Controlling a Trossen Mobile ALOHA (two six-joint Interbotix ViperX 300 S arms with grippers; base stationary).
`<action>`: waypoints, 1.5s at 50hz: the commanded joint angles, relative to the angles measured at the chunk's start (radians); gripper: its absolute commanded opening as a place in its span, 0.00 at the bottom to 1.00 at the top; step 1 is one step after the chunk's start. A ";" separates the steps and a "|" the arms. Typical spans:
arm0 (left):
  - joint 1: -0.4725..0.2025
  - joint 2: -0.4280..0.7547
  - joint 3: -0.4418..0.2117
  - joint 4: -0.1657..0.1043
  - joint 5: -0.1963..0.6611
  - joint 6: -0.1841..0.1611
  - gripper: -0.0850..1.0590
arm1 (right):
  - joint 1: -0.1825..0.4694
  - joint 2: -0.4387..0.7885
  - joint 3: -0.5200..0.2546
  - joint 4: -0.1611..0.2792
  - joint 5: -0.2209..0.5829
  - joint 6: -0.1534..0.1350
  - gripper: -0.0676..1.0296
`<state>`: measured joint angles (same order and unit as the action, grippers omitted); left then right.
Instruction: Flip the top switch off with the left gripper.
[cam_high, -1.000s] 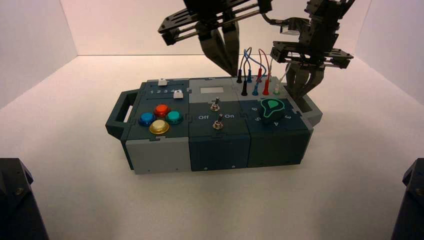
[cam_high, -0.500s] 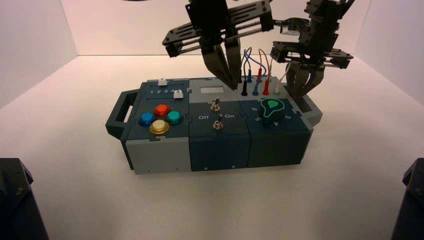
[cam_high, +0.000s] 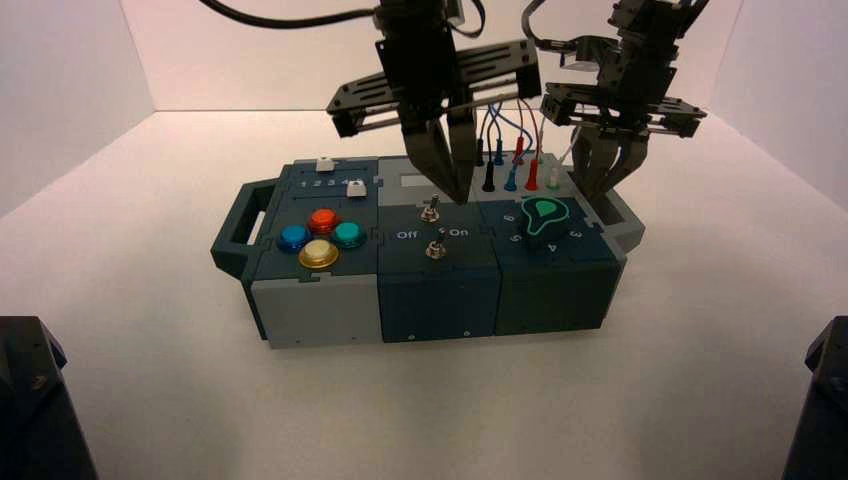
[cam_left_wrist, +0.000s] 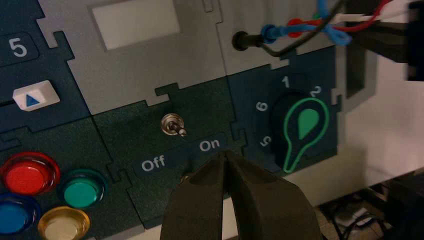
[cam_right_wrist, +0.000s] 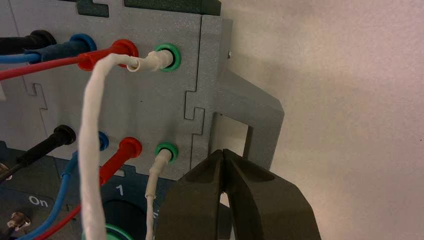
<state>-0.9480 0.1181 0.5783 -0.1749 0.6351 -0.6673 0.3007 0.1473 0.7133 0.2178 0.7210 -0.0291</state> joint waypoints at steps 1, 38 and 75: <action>-0.003 0.000 -0.031 0.006 -0.003 0.002 0.05 | 0.014 0.040 0.011 -0.003 0.003 -0.009 0.04; 0.021 0.015 -0.051 0.026 -0.003 0.009 0.05 | 0.015 0.048 0.009 -0.003 0.008 -0.012 0.04; 0.035 0.034 -0.046 0.035 -0.003 0.020 0.05 | 0.014 0.058 0.008 -0.003 0.011 -0.012 0.04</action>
<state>-0.9173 0.1672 0.5522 -0.1427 0.6351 -0.6504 0.2991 0.1565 0.7072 0.2194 0.7286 -0.0276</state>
